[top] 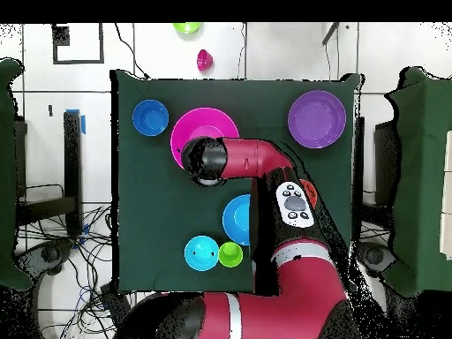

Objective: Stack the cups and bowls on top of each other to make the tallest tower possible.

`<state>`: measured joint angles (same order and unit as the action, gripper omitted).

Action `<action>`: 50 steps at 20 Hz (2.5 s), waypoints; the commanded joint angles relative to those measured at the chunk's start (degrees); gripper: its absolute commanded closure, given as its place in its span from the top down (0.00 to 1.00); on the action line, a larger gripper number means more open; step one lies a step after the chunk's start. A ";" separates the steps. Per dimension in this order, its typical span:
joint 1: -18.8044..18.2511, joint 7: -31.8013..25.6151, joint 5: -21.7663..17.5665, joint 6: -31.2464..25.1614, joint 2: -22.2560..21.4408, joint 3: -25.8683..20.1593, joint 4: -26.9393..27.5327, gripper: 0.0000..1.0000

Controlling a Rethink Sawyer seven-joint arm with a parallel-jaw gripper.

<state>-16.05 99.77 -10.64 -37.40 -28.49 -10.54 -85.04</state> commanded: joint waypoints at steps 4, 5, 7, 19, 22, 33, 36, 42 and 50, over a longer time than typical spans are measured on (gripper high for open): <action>-0.32 1.96 -2.35 7.22 2.00 -3.90 -3.63 1.00; -0.34 2.54 -2.54 8.68 1.81 -3.78 -4.75 1.00; -0.39 3.48 -2.89 11.33 1.69 -3.60 -6.64 1.00; 0.16 4.05 -2.94 17.87 2.05 -2.44 -10.70 1.00; 0.13 3.88 -2.72 18.26 2.14 -2.47 -11.01 1.00; -0.79 2.79 -2.46 18.28 2.33 -3.57 -11.58 1.00; -1.07 2.72 -2.56 18.71 2.42 -3.84 -11.96 1.00; -0.11 4.61 -3.69 22.79 1.28 -2.75 -14.50 1.00; 2.60 10.78 -3.25 34.88 1.72 0.40 -21.07 1.00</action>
<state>-15.49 99.79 -10.57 -9.59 -28.78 -10.02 -98.67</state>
